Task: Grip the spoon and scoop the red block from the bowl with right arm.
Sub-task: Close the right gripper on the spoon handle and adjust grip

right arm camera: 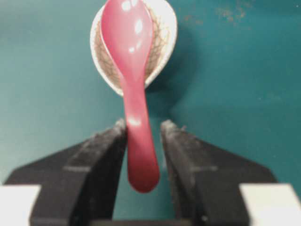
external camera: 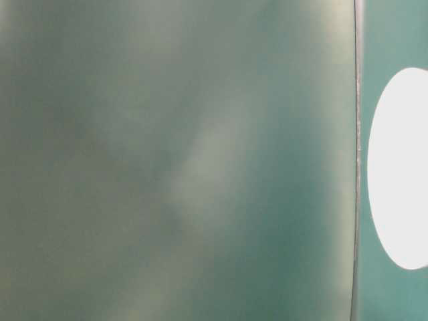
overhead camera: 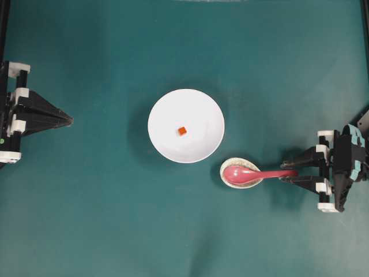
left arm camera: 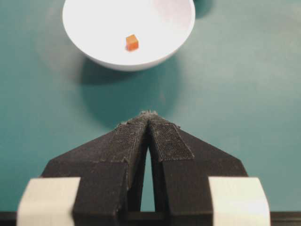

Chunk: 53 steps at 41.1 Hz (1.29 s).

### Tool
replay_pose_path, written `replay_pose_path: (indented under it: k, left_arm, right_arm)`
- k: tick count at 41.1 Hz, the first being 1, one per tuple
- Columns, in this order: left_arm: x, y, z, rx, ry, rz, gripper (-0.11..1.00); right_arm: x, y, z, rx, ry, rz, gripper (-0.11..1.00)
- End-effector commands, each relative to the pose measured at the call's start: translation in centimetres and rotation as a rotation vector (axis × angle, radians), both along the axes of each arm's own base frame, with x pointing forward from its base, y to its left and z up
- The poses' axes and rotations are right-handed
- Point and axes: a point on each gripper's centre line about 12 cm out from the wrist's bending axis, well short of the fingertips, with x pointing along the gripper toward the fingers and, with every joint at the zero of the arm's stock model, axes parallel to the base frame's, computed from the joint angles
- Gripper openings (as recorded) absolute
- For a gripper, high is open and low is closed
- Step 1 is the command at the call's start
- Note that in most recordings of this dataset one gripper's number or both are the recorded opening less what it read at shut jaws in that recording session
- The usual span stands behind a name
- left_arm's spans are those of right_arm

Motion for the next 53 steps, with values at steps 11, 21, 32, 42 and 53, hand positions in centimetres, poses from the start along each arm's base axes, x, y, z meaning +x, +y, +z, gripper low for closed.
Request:
replay_pose_path:
  k: [11,21,32,42,53]
  left_arm:
    - [0.25,0.13,0.46,0.003,-0.011,0.005,0.00]
    - [0.25,0.16,0.46,0.002,-0.011,0.008,0.00]
    - [0.25,0.16,0.46,0.003,-0.011,0.007,0.00]
    - [0.23,0.16,0.49,0.003,-0.012,0.007,0.00]
    - [0.25,0.16,0.46,0.003,-0.011,0.007,0.00]
  right_arm:
    - [0.27,0.22,0.34,0.005,-0.019,0.006,0.35]
    - [0.37,0.44,0.32,0.010,-0.013,0.013,0.32]
    - [0.33,0.46,0.22,0.013,-0.004,0.015,0.32]
    - [0.26,0.55,-0.03,0.016,0.018,0.018,0.33]
    - [0.27,0.62,-0.03,0.019,0.022,0.021,0.42]
